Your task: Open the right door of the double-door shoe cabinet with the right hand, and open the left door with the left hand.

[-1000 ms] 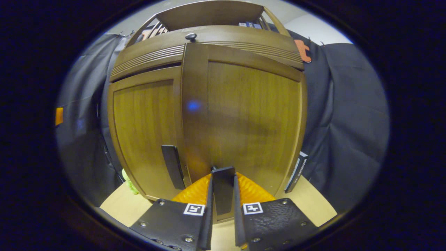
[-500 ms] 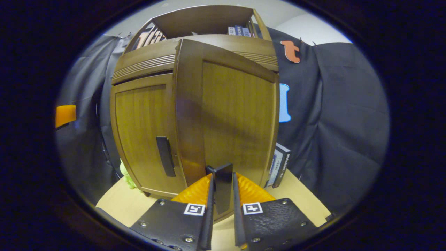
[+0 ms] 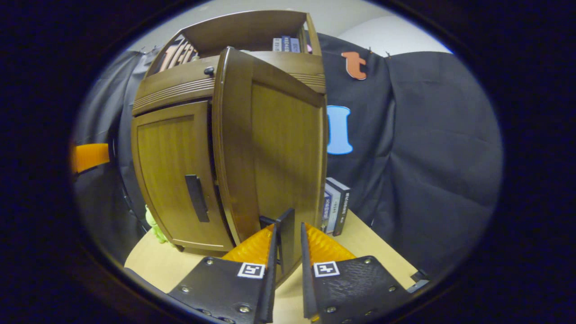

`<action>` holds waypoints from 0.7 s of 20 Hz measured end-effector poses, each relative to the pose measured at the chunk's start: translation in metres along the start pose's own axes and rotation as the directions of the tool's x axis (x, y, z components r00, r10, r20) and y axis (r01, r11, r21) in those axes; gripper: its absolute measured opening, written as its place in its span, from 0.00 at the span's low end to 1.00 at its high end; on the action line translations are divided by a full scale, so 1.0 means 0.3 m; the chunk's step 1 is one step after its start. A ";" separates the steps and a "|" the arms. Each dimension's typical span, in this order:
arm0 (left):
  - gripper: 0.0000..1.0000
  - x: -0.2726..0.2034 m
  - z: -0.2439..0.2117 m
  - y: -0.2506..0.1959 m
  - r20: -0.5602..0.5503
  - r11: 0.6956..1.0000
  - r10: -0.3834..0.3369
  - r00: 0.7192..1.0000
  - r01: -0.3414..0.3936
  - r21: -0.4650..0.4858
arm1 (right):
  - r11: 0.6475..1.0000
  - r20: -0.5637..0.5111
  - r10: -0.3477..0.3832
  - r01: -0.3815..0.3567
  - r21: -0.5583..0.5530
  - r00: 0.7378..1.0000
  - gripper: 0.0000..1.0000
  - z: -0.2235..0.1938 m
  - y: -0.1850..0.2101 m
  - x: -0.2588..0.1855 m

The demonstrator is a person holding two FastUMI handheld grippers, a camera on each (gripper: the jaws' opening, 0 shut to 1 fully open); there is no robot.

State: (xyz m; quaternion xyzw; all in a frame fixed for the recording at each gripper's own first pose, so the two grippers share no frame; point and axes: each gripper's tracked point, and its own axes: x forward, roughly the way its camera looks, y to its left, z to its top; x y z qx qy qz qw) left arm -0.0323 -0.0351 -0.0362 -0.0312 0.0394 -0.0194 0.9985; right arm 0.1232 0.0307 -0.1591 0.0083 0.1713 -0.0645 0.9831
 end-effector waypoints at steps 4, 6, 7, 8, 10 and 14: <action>0.92 0.017 -0.027 -0.064 -0.028 0.999 -0.049 0.998 0.049 -0.022 | 0.999 0.012 -0.042 0.042 -0.015 0.999 0.25 0.006 -0.037 0.003; 0.93 0.018 -0.039 -0.084 -0.037 0.997 -0.067 0.997 0.066 -0.029 | 0.998 0.013 -0.061 0.061 -0.028 0.998 0.25 0.004 -0.061 0.000; 0.96 0.019 -0.041 -0.093 -0.041 0.997 -0.073 0.996 0.072 -0.030 | 0.997 0.013 -0.073 0.073 -0.028 0.997 0.25 0.004 -0.071 -0.002; 0.93 0.019 -0.044 -0.101 -0.042 0.997 -0.079 0.996 0.078 -0.031 | 0.996 0.013 -0.084 0.084 -0.026 0.996 0.25 0.003 -0.079 -0.004; 0.96 0.022 -0.043 -0.116 -0.040 0.995 -0.090 0.995 0.089 -0.033 | 0.995 0.011 -0.099 0.100 -0.019 0.995 0.25 0.005 -0.091 -0.007; 1.00 0.019 -0.051 -0.148 -0.043 0.994 -0.109 0.993 0.108 -0.035 | 0.993 0.001 -0.119 0.119 -0.009 0.993 0.22 -0.005 -0.121 -0.012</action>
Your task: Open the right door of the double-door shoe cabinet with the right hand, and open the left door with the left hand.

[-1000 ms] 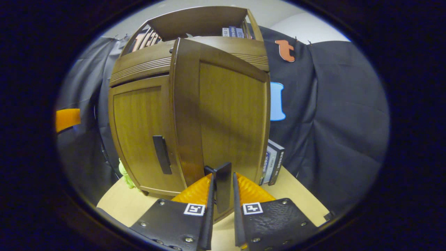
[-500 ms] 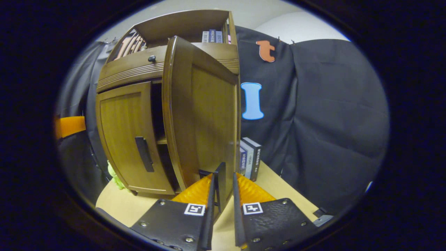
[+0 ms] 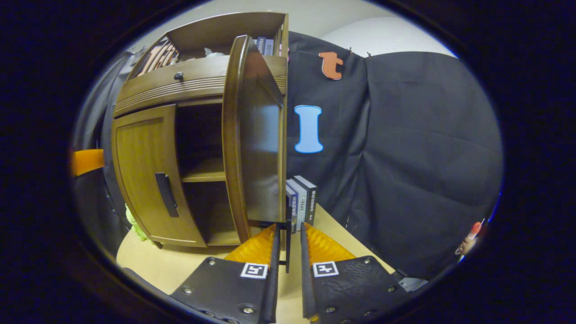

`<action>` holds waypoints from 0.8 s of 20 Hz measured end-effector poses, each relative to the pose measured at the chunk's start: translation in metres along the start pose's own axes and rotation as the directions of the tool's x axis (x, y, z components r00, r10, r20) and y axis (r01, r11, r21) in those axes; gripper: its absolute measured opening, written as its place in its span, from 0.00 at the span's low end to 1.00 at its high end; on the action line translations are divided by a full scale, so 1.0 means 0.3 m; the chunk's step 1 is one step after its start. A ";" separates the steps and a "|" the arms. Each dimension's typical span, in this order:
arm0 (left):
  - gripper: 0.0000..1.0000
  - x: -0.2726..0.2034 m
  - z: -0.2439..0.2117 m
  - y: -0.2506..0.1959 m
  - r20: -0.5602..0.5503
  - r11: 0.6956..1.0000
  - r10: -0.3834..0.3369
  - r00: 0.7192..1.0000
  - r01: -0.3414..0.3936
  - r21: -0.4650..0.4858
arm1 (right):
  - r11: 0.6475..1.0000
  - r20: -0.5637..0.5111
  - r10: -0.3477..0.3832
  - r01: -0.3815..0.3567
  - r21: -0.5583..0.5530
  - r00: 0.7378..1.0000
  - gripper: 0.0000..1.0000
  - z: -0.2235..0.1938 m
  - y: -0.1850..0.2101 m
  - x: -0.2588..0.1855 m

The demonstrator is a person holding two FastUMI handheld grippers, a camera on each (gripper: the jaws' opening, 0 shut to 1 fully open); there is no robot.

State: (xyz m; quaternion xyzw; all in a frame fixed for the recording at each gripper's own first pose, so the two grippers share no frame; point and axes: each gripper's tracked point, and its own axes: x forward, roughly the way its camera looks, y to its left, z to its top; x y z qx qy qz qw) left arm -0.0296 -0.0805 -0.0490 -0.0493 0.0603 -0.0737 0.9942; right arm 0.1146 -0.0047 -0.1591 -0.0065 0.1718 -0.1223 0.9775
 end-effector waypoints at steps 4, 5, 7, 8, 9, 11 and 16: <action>0.96 0.006 -0.007 -0.024 -0.009 1.000 -0.004 1.000 0.004 0.012 | 1.000 -0.012 -0.003 0.003 0.008 1.000 0.22 -0.007 -0.012 0.003; 0.96 0.010 -0.009 -0.031 -0.011 1.000 -0.006 1.000 0.006 0.012 | 1.000 -0.011 -0.011 0.011 0.002 1.000 0.22 -0.005 -0.023 0.003; 0.96 0.014 -0.011 -0.044 -0.016 1.000 -0.008 1.000 0.008 0.010 | 0.999 -0.010 -0.038 0.037 -0.008 0.999 0.22 -0.006 -0.051 0.005; 0.96 0.022 -0.014 -0.049 -0.017 1.000 -0.007 1.000 0.008 0.009 | 0.999 -0.011 -0.052 0.052 -0.007 0.999 0.22 -0.006 -0.064 0.006; 0.96 0.028 -0.014 -0.055 -0.019 1.000 -0.008 1.000 0.008 0.008 | 0.998 -0.013 -0.066 0.066 -0.002 0.998 0.22 -0.007 -0.075 0.005; 0.96 0.037 -0.020 -0.065 -0.022 1.000 -0.010 1.000 0.010 0.007 | 0.996 -0.010 -0.092 0.092 0.019 0.996 0.22 -0.005 -0.090 0.008; 0.96 0.076 -0.036 -0.089 -0.025 1.000 -0.016 1.000 0.016 0.013 | 0.981 0.007 -0.184 0.183 0.057 0.983 0.22 0.010 -0.147 0.021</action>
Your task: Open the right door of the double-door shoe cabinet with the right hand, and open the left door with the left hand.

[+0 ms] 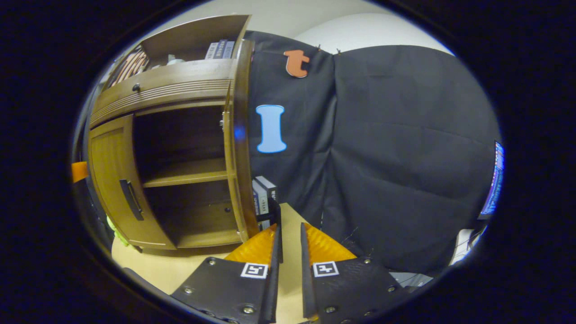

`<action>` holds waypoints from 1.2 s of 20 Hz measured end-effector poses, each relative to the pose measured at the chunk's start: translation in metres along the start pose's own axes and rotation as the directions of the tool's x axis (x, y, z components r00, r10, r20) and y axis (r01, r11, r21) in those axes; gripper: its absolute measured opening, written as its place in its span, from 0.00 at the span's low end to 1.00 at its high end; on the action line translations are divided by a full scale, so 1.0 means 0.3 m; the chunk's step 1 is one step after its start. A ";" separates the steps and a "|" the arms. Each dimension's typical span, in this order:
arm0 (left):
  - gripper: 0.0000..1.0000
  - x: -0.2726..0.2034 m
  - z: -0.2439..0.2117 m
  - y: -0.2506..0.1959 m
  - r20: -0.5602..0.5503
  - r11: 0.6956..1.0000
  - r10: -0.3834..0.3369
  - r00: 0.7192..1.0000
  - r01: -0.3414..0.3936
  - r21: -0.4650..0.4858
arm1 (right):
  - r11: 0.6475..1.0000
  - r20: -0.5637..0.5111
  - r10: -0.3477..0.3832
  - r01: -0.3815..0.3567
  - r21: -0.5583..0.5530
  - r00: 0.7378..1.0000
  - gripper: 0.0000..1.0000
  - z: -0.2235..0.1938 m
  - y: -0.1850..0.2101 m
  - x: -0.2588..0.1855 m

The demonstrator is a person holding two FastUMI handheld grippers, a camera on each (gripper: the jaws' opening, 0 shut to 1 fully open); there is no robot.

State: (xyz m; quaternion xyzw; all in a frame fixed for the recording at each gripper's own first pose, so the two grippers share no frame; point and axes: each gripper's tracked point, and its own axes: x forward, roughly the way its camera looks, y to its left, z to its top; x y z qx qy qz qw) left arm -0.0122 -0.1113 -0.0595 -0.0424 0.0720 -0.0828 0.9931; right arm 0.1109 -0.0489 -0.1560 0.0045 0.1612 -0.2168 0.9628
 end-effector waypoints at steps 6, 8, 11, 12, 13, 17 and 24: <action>0.96 0.122 -0.021 0.033 -0.003 0.999 0.030 1.000 -0.030 0.039 | 0.999 0.039 0.018 -0.019 0.031 0.999 0.25 0.045 0.014 -0.014; 0.92 0.179 -0.039 0.062 -0.012 0.997 0.049 0.999 -0.048 0.061 | 0.999 0.075 0.029 -0.031 0.025 0.997 0.25 0.083 0.013 -0.031; 0.96 0.283 -0.090 0.083 -0.037 0.996 0.056 0.998 -0.053 0.072 | 0.999 0.133 0.039 -0.043 0.028 0.990 0.28 0.166 0.007 -0.106; 0.95 0.320 -0.108 0.093 -0.045 0.995 0.064 0.997 -0.061 0.074 | 0.998 0.151 0.045 -0.050 0.034 0.987 0.28 0.194 0.014 -0.122; 0.94 0.354 -0.130 0.105 -0.058 0.995 0.075 0.995 -0.071 0.076 | 0.998 0.167 0.040 -0.048 0.040 0.985 0.29 0.216 0.011 -0.144; 0.91 0.469 -0.170 0.167 -0.096 0.991 0.113 0.989 -0.105 0.086 | 0.996 0.211 -0.010 -0.010 0.091 0.977 0.55 0.267 0.017 -0.219; 0.75 0.570 -0.215 0.186 -0.097 0.986 0.144 0.985 -0.134 0.104 | 0.987 0.237 -0.115 0.085 0.135 0.965 0.55 0.272 0.006 -0.241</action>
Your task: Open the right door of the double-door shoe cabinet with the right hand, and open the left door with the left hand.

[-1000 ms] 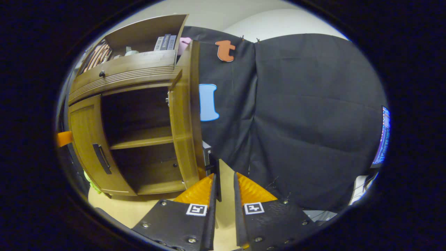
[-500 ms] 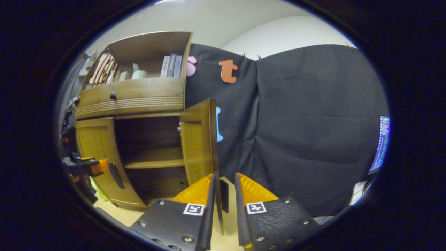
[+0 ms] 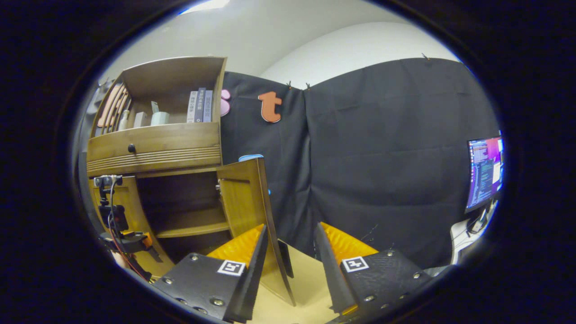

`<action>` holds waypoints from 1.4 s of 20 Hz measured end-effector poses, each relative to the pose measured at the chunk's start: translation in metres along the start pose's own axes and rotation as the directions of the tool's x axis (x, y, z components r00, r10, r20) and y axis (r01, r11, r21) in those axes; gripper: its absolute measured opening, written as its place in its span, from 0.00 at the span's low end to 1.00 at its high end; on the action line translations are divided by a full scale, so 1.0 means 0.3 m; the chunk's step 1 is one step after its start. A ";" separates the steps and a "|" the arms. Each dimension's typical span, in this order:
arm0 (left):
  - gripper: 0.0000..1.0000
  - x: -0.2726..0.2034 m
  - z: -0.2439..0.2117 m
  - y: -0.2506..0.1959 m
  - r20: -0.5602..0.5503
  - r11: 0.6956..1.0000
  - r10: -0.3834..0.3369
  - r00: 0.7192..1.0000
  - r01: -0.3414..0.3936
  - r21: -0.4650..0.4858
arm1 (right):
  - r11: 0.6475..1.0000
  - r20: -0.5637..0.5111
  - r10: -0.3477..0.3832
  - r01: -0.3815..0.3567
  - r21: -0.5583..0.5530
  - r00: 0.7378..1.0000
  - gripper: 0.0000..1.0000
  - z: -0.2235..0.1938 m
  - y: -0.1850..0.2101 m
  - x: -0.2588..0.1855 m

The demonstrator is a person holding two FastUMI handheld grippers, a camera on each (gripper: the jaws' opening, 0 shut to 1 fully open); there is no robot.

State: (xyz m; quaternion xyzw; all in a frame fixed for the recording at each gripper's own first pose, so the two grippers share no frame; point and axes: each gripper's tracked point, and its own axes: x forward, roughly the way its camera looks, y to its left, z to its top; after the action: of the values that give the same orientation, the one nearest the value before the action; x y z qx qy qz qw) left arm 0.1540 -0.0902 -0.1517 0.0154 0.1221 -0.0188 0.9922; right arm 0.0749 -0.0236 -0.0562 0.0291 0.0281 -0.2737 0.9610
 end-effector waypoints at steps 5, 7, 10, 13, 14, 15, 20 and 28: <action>0.42 0.020 0.008 -0.002 0.021 1.000 0.016 1.000 -0.016 -0.020 | 0.996 -0.009 0.078 -0.078 -0.051 0.997 0.72 -0.006 0.076 0.021; 0.36 0.018 0.005 -0.002 0.018 1.000 0.018 1.000 -0.018 -0.021 | 0.991 -0.027 0.124 -0.125 -0.045 0.992 0.64 -0.024 0.123 0.039; 0.35 0.001 0.001 -0.002 0.013 0.999 0.022 1.000 -0.021 -0.033 | 0.983 -0.039 0.179 -0.180 -0.045 0.983 0.55 -0.032 0.169 0.053; 0.33 -0.040 -0.005 0.003 0.014 0.998 0.034 0.999 -0.034 -0.043 | 0.973 -0.048 0.224 -0.226 -0.044 0.973 0.72 -0.038 0.200 0.061; 0.32 -0.057 -0.005 0.005 0.017 0.998 0.037 0.999 -0.037 -0.046 | 0.970 -0.052 0.238 -0.241 -0.040 0.970 0.72 -0.042 0.207 0.059; 0.32 -0.072 -0.006 0.008 0.019 0.998 0.039 0.999 -0.038 -0.050 | 0.966 -0.057 0.253 -0.256 -0.036 0.966 0.72 -0.044 0.214 0.056; 0.34 -0.177 -0.020 0.027 0.036 0.996 0.044 0.998 -0.041 -0.079 | 0.948 -0.077 0.313 -0.316 -0.028 0.946 0.72 -0.064 0.231 0.027; 0.33 -0.314 -0.041 0.073 0.039 0.991 0.072 0.997 -0.067 -0.114 | 0.912 -0.105 0.403 -0.408 -0.037 0.909 0.64 -0.088 0.295 -0.033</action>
State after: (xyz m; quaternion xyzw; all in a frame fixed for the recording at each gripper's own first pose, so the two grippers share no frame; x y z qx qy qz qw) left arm 0.0606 -0.0646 -0.1402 -0.0368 0.1012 0.0224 0.9939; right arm 0.1123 0.0586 -0.0781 0.0193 0.0753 -0.0654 0.9948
